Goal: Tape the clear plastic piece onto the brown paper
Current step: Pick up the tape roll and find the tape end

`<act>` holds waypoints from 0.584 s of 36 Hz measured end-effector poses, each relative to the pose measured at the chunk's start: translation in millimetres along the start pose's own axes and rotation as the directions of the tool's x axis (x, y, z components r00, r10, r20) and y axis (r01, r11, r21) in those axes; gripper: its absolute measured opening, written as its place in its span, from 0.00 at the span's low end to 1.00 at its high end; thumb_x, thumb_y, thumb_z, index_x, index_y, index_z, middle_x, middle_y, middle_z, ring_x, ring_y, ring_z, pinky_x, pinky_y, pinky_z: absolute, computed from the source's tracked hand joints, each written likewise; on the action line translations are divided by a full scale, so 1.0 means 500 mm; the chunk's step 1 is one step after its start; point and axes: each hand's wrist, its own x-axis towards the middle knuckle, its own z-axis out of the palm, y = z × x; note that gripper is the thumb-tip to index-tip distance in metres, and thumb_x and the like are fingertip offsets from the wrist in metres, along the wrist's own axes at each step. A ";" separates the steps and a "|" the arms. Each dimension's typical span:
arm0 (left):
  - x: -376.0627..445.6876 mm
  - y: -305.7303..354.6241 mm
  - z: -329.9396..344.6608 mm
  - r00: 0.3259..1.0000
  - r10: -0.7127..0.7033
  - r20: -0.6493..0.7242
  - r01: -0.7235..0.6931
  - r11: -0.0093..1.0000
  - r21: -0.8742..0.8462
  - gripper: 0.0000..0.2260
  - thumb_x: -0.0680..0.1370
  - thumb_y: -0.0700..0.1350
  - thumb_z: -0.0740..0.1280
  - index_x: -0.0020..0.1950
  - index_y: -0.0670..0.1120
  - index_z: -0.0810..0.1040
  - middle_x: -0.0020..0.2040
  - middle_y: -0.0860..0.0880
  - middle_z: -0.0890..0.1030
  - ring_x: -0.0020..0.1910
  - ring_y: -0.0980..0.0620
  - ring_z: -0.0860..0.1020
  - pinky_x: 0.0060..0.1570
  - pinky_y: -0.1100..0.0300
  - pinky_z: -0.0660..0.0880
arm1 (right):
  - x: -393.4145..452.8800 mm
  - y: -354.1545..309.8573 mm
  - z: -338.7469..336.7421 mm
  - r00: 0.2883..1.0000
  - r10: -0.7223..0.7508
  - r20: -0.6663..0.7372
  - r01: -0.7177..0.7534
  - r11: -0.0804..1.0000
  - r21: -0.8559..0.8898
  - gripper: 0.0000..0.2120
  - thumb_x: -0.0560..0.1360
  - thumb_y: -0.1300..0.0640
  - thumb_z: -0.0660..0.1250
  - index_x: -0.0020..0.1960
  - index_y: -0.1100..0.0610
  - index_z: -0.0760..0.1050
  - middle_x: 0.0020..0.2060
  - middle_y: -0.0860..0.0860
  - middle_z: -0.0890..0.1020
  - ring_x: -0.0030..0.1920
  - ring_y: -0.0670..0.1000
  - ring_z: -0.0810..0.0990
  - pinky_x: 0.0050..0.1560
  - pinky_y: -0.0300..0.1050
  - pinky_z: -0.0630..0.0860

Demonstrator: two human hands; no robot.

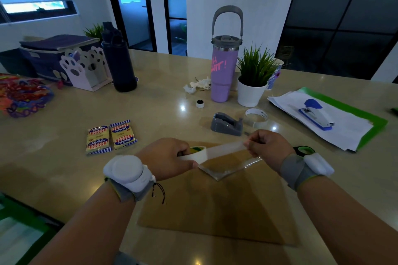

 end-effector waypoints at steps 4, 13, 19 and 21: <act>-0.002 0.004 -0.003 0.999 0.025 -0.043 -0.025 1.000 0.011 0.14 0.74 0.59 0.63 0.37 0.50 0.72 0.31 0.54 0.70 0.30 0.57 0.68 0.30 0.65 0.62 | 0.004 0.005 -0.015 1.000 -0.004 0.003 0.005 0.999 -0.043 0.09 0.73 0.64 0.67 0.35 0.57 0.73 0.27 0.51 0.75 0.24 0.40 0.73 0.28 0.28 0.71; 0.009 0.007 -0.002 0.999 -0.025 -0.037 0.024 1.000 -0.015 0.20 0.75 0.57 0.61 0.28 0.47 0.67 0.27 0.50 0.66 0.26 0.54 0.64 0.28 0.62 0.60 | 0.006 0.005 -0.034 1.000 -0.007 0.003 0.007 0.984 -0.180 0.04 0.73 0.62 0.66 0.44 0.63 0.77 0.28 0.51 0.76 0.29 0.47 0.73 0.27 0.26 0.70; 0.020 0.021 0.009 0.996 -0.080 0.045 0.080 0.997 0.005 0.22 0.75 0.58 0.60 0.27 0.46 0.65 0.26 0.49 0.64 0.25 0.53 0.63 0.29 0.60 0.60 | 0.014 0.017 -0.044 1.000 0.022 0.008 -0.019 0.955 -0.295 0.04 0.74 0.59 0.67 0.42 0.58 0.76 0.30 0.48 0.77 0.31 0.46 0.74 0.33 0.35 0.69; 0.023 0.029 0.005 0.994 -0.066 0.087 0.067 0.998 -0.013 0.19 0.76 0.55 0.60 0.29 0.46 0.68 0.26 0.50 0.65 0.26 0.53 0.64 0.29 0.60 0.61 | 0.018 0.028 -0.053 0.999 0.047 -0.004 -0.046 0.954 -0.296 0.05 0.74 0.60 0.66 0.39 0.56 0.75 0.29 0.49 0.77 0.30 0.47 0.74 0.36 0.38 0.71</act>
